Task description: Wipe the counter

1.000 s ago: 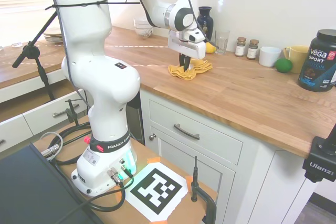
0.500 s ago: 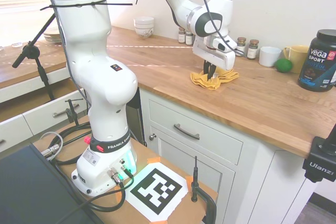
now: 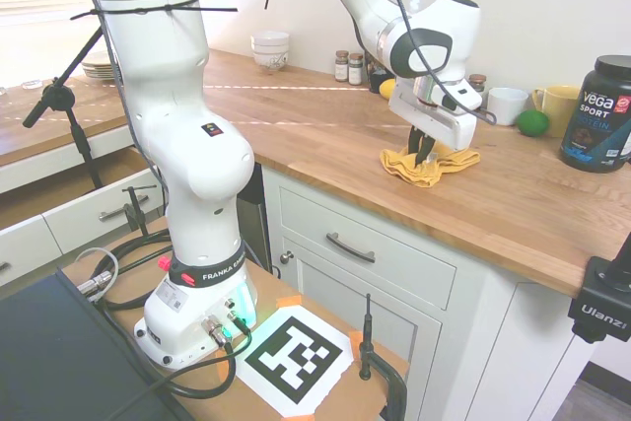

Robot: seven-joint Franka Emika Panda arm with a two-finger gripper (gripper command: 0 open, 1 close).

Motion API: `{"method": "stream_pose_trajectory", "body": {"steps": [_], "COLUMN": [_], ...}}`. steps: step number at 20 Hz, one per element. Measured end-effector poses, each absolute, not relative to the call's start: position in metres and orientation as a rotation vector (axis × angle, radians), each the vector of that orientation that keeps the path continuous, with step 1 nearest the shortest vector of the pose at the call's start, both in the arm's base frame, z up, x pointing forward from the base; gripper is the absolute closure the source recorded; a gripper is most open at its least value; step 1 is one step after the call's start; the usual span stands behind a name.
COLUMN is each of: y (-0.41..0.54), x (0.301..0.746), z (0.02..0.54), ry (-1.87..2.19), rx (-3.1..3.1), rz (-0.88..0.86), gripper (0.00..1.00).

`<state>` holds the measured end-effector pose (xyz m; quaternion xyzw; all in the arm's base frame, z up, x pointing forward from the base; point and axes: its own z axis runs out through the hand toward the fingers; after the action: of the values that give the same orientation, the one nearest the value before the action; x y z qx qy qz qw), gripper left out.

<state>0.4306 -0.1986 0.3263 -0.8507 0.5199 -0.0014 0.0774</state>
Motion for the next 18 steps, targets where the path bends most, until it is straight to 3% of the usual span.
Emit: {"method": "stream_pose_trajectory", "body": {"steps": [18], "y": [-0.235], "x": [0.423], "z": [0.344], "ry": [1.581], "rx": [-2.530], "rz": [0.004], "gripper": [1.00]}}
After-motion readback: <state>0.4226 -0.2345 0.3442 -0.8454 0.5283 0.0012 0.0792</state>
